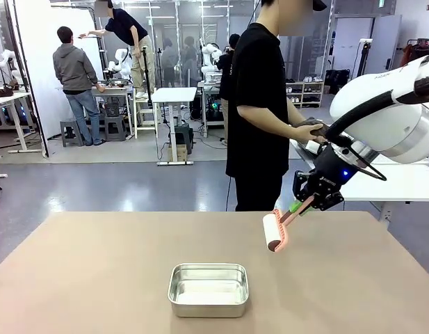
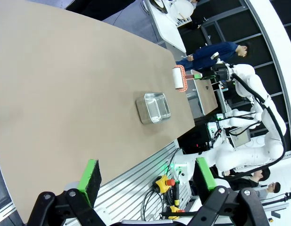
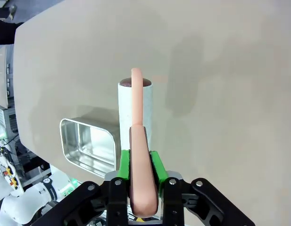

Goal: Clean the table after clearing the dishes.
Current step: When the right (or left) Handle tray is removed, use the right hand (or left hand) to clean the right (or left) side of the table with the Lint Roller.

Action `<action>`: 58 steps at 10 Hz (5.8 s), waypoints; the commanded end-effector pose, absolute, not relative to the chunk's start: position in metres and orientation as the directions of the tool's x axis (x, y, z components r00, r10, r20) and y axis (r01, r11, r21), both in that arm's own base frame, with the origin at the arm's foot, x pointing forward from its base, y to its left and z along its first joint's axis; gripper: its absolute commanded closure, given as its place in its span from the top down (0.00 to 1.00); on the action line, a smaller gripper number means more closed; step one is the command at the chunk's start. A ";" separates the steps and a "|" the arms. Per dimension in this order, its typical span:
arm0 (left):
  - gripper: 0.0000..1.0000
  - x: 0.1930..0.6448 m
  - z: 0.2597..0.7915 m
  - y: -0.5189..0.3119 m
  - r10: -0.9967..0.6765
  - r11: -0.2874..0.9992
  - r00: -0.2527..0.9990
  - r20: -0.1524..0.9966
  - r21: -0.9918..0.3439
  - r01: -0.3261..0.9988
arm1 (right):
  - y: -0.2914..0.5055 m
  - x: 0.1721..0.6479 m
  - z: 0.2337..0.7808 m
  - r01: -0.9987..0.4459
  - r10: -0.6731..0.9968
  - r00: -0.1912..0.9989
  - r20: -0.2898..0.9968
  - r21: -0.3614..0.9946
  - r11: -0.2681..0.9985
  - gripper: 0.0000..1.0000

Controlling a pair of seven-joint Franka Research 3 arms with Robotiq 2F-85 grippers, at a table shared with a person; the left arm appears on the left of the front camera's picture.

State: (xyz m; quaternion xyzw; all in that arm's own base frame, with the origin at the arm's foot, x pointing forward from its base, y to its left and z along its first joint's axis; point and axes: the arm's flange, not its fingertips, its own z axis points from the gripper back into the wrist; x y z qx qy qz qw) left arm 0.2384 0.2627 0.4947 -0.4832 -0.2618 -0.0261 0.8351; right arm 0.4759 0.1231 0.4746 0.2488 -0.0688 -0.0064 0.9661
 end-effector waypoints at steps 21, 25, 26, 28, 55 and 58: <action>1.00 0.237 0.496 0.264 0.215 0.520 0.852 0.477 -0.795 0.313 | 0.087 0.576 0.335 0.060 -0.045 0.998 -0.040 0.755 0.653 0.22; 1.00 0.237 0.496 0.264 0.215 0.520 0.852 0.477 -0.795 0.313 | 0.062 0.575 0.320 0.041 -0.047 0.999 -0.014 0.760 0.648 0.22; 1.00 0.237 0.496 0.264 0.215 0.520 0.852 0.477 -0.795 0.313 | 0.053 0.574 0.316 0.042 -0.060 0.998 -0.004 0.760 0.648 0.22; 1.00 0.237 0.496 0.264 0.215 0.520 0.852 0.477 -0.795 0.313 | 0.032 0.570 0.309 0.030 -0.054 0.999 0.009 0.731 0.682 0.22; 1.00 0.237 0.496 0.264 0.215 0.520 0.852 0.477 -0.795 0.313 | -0.118 0.540 0.387 0.257 -0.273 0.934 0.228 0.101 0.961 0.22; 1.00 0.237 0.496 0.264 0.215 0.520 0.852 0.477 -0.795 0.313 | -0.104 0.532 0.441 0.204 -0.225 0.929 0.293 0.099 0.974 0.22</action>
